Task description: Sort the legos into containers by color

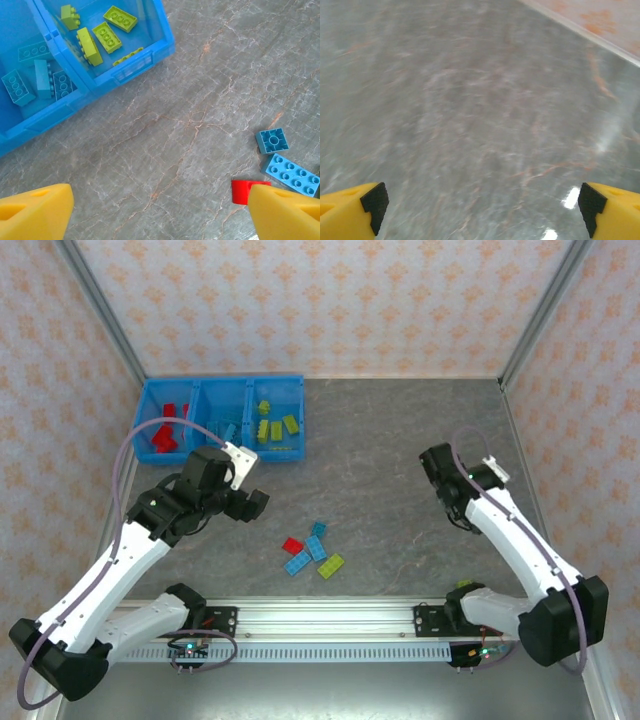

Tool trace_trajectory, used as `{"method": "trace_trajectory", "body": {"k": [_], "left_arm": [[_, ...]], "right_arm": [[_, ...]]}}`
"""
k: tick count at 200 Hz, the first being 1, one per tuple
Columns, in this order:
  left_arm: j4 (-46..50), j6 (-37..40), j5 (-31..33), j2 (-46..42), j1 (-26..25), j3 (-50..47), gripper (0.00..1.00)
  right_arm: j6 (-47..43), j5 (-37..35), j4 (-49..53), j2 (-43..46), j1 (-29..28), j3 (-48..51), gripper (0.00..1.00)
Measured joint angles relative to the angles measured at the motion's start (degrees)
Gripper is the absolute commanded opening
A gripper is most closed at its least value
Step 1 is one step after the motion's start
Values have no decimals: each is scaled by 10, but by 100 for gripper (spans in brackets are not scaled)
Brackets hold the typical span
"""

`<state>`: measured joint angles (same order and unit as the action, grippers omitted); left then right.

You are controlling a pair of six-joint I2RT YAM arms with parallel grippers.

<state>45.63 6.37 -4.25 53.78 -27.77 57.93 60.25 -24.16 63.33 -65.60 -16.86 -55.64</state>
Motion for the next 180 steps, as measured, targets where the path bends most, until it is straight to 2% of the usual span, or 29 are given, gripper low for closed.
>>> {"method": "trace_trajectory", "body": {"k": [37, 78, 101, 151, 180], "left_arm": [[0, -5, -9, 7, 0, 0, 92], [0, -5, -10, 10, 0, 0, 93], [0, -5, -10, 10, 0, 0, 93], [0, -5, -9, 11, 0, 0, 93], [0, -5, -9, 19, 0, 0, 93]], "right_arm": [[29, 89, 1, 15, 151, 83, 99], [32, 214, -13, 10, 240, 182, 99], [32, 273, -53, -12, 254, 230, 99], [35, 287, -57, -38, 257, 235, 98], [67, 306, -47, -29, 247, 233, 98]]}}
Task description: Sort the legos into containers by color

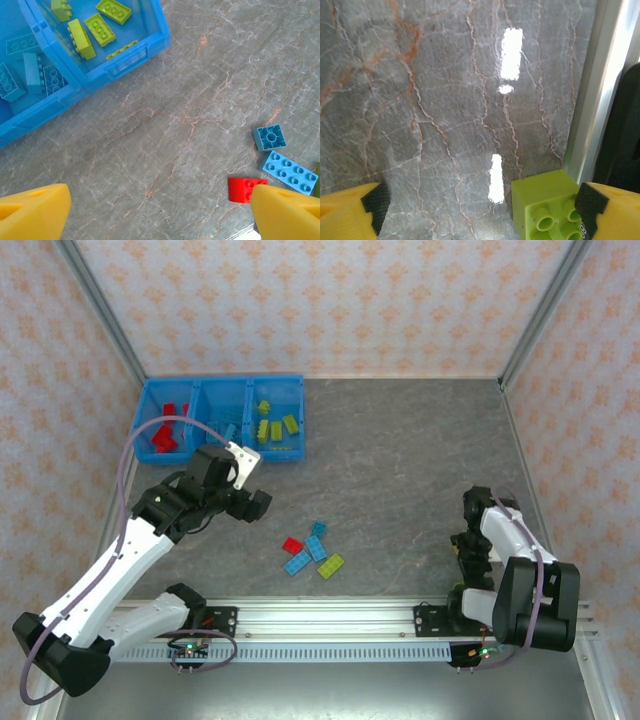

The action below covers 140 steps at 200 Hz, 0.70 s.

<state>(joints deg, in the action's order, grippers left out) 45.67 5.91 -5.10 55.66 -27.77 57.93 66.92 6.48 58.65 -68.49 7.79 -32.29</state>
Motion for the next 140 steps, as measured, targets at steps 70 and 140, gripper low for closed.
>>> {"method": "trace_trajectory", "body": {"k": [70, 140], "left_arm": [[0, 0, 0, 1, 0, 0, 94], [0, 0, 0, 1, 0, 0, 94]], "right_arm": [[113, 123, -9, 95, -68, 19, 99], [-13, 87, 1, 66, -141, -91, 100]]}}
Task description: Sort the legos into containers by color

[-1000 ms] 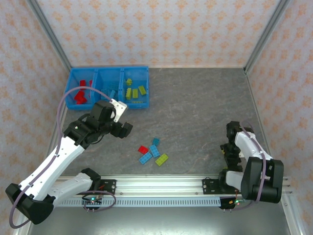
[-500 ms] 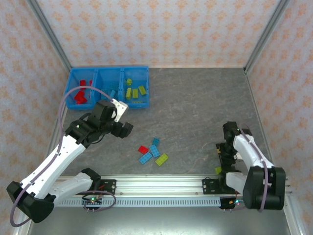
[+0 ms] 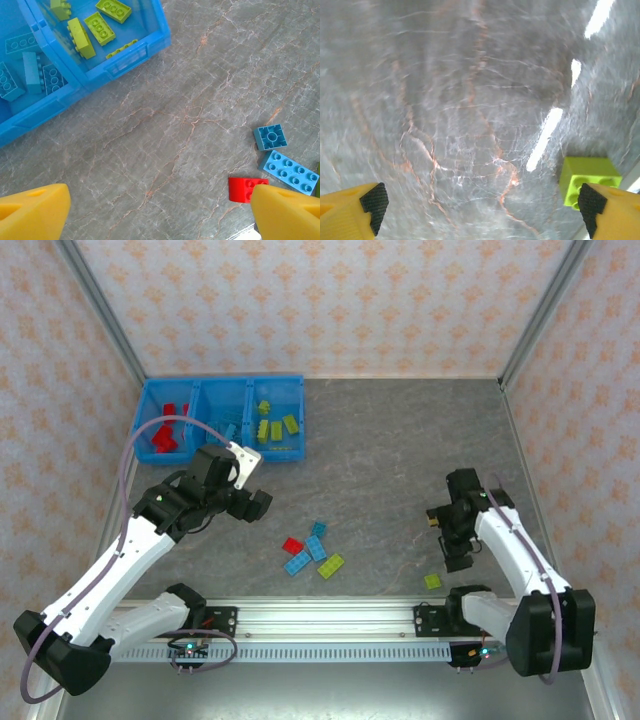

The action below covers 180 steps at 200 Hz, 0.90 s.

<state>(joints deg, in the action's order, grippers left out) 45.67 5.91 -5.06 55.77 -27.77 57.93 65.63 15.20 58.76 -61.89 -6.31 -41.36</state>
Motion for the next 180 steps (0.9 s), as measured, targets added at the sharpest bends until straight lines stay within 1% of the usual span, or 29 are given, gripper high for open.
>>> {"method": "trace_trajectory", "body": {"k": [29, 47, 63, 91, 103, 119, 126, 133, 140, 147, 153, 166, 175, 180], "left_arm": [[0, 0, 0, 0, 0, 0, 94], [0, 0, 0, 0, 0, 0, 94], [0, 0, 0, 0, 0, 0, 94], [0, 0, 0, 0, 0, 0, 94], [0, 0, 0, 0, 0, 0, 94], [0, 0, 0, 0, 0, 0, 94], [0, 0, 0, 0, 0, 0, 94], [0, 0, 0, 0, 0, 0, 94], [0, 0, 0, 0, 0, 0, 94], [0, 0, 0, 0, 0, 0, 94], [0, 0, 0, 0, 0, 0, 94], [0, 0, 0, 0, 0, 0, 94], [0, 0, 0, 0, 0, 0, 94], [0, 0, 0, 0, 0, 0, 94]], "right_arm": [[-116, -37, 45, 2, -61, -6, 99], [-174, -22, 42, 25, -71, 37, 99], [-203, -1, 25, 48, -71, 78, 98], [-202, 37, -15, 64, -71, 123, 90], [-196, 52, -22, 54, -71, 137, 88], [-189, 63, -29, 37, -71, 143, 83], [-185, 67, -34, 29, -72, 143, 84], [-182, 70, -42, 21, -72, 143, 82], [-179, 73, -52, 12, -72, 145, 74], [-176, 74, -59, 2, -72, 147, 71], [-173, 75, -59, -6, -71, 148, 64], [-163, 75, -57, -10, -72, 146, 56], [-155, 76, -56, -10, -71, 146, 54], [-153, 77, -57, -9, -72, 146, 56]]}}
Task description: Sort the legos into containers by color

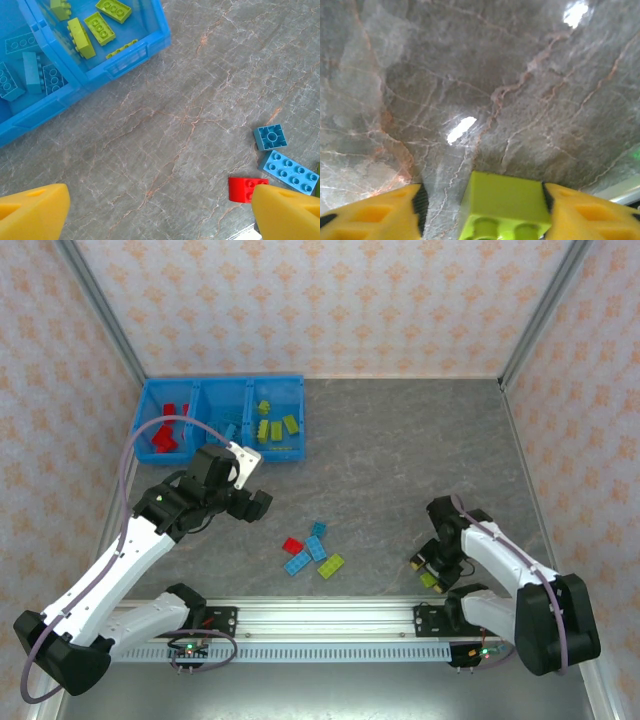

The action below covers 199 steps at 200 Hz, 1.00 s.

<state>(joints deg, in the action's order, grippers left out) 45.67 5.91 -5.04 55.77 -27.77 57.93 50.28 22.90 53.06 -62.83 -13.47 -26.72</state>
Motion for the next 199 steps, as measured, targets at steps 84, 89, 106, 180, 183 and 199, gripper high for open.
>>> {"method": "trace_trajectory", "body": {"k": [84, 89, 106, 180, 183, 199], "left_arm": [[0, 0, 0, 4, 0, 0, 94], [0, 0, 0, 3, 0, 0, 94], [0, 0, 3, -5, 0, 0, 94], [-17, -10, 119, -65, 0, -24, 95], [-19, -10, 129, -68, 0, -26, 95], [-24, -15, 166, -84, 0, -33, 95]], "right_arm": [[17, -16, -10, 66, -27, -99, 20], [14, -19, -18, 62, -32, -123, 21], [-5, -26, -52, 25, -53, -215, 21], [-213, -34, -256, -321, -207, -565, 20], [-221, -34, -259, -334, -212, -579, 20], [-267, -41, -281, -423, -230, -662, 19]]}}
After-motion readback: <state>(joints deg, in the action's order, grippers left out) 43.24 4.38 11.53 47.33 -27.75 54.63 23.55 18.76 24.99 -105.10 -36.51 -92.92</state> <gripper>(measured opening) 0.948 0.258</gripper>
